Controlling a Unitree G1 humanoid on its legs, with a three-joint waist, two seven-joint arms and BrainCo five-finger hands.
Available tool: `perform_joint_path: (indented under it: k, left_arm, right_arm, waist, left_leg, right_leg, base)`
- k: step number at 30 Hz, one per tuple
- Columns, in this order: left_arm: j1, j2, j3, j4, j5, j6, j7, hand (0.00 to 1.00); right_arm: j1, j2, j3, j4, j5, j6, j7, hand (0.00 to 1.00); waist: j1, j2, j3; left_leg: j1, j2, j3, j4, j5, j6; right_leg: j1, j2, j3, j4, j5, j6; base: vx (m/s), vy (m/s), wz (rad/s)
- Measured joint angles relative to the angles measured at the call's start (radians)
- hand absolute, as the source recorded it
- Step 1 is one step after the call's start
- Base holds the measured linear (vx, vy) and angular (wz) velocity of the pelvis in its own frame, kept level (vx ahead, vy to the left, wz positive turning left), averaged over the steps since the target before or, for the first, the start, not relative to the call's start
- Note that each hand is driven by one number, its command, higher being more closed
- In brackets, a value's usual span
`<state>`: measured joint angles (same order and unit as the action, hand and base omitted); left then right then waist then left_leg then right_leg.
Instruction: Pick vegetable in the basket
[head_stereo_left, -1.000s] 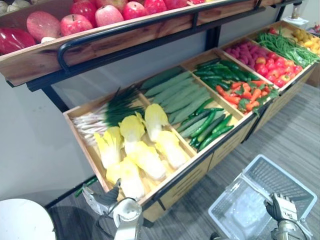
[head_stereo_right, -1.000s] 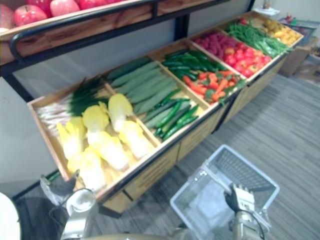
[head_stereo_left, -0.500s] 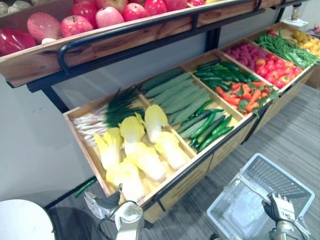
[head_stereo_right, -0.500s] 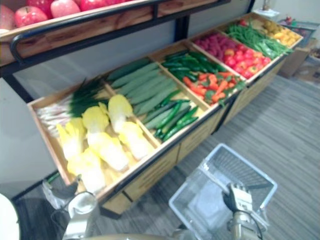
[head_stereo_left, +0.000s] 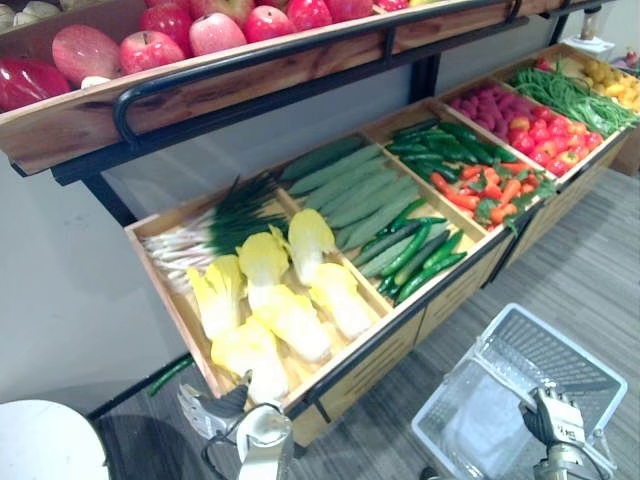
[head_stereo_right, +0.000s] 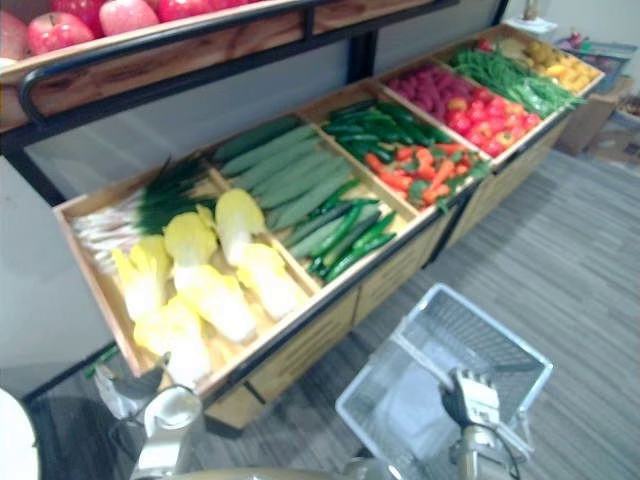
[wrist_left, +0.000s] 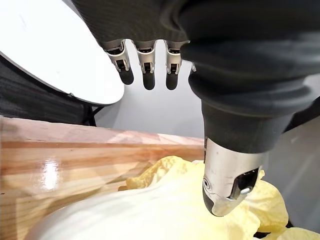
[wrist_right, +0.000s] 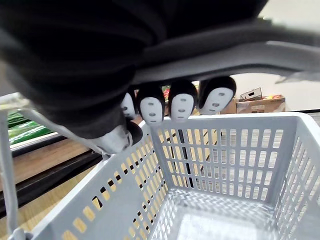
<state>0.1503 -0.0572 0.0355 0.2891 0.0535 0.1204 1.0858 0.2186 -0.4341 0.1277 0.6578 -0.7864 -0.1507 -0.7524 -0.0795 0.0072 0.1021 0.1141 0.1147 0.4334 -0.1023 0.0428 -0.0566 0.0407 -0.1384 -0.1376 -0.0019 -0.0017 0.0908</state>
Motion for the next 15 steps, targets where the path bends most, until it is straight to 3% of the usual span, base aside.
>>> perform_joint_path:
  k: [15]
  left_arm:
    - [-0.01,0.003,-0.038,0.055,0.0,0.0,0.003,0.0]
  right_arm:
    - [0.002,0.001,0.008,0.0,0.0,0.0,-0.003,1.0]
  waist:
    - [0.0,-0.001,0.001]
  left_leg:
    - [0.0,0.002,0.003,0.0,-0.002,-0.003]
  right_leg:
    - [0.002,0.002,0.001,-0.01,0.001,0.001]
  base:
    - [0.0,0.0,0.0]
